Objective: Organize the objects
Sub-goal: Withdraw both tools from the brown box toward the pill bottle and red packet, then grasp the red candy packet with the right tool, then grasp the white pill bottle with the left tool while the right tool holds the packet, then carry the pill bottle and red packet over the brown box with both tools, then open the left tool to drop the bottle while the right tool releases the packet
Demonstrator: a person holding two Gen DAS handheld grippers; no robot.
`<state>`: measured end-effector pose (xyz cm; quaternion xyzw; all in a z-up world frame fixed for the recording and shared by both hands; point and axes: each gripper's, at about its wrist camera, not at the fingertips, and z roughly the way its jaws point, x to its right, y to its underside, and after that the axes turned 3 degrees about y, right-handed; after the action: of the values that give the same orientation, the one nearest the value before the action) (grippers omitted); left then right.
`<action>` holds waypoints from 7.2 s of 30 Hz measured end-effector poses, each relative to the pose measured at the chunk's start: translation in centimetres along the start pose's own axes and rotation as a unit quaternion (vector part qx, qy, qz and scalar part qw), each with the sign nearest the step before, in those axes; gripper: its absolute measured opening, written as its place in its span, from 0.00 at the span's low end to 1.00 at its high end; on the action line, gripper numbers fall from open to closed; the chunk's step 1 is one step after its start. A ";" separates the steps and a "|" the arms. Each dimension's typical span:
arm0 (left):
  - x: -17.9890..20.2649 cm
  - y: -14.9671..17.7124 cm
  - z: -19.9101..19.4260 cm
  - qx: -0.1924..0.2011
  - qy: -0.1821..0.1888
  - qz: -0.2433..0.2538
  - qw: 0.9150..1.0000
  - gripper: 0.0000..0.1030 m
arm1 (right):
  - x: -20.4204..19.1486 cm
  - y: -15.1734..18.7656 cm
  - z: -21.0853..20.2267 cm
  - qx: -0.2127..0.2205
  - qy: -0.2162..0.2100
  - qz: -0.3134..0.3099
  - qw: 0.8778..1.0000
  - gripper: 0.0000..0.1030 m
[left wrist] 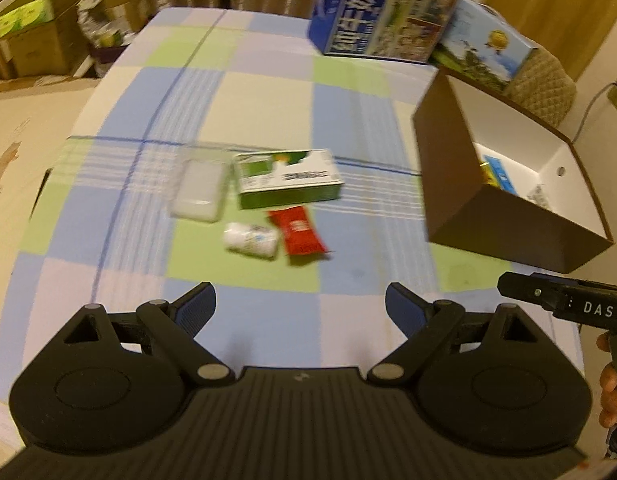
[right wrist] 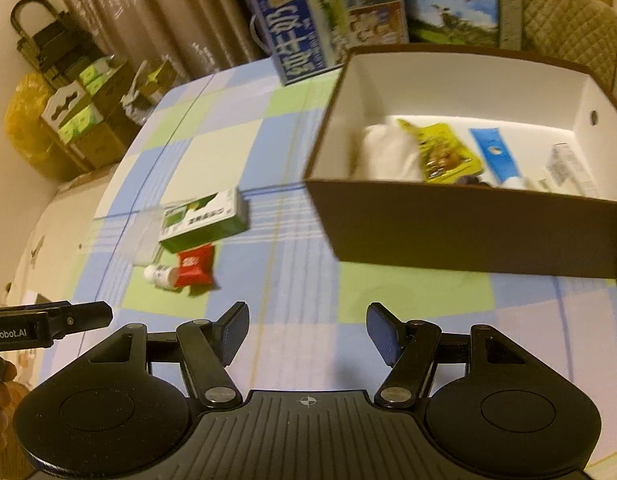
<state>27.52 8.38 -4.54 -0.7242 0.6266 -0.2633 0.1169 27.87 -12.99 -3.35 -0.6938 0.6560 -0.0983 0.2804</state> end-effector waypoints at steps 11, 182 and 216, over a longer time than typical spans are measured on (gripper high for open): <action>-5.1 0.9 0.3 -0.009 -0.028 -0.011 0.999 0.87 | -4.6 0.7 3.4 -0.020 -0.001 -0.021 1.000 0.61; 27.3 -9.1 16.8 -0.060 0.028 0.192 0.979 0.41 | 22.3 -9.7 -1.5 0.063 -0.007 -0.001 0.998 0.22; 27.1 -9.6 17.0 -0.063 0.031 0.186 0.980 0.69 | 23.3 -11.0 0.5 0.022 -0.057 0.068 0.996 0.39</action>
<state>46.65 -18.85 -7.54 -0.5923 0.7691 -0.2189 0.0984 40.30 -35.60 -3.50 -0.6460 0.6821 -0.0536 0.3386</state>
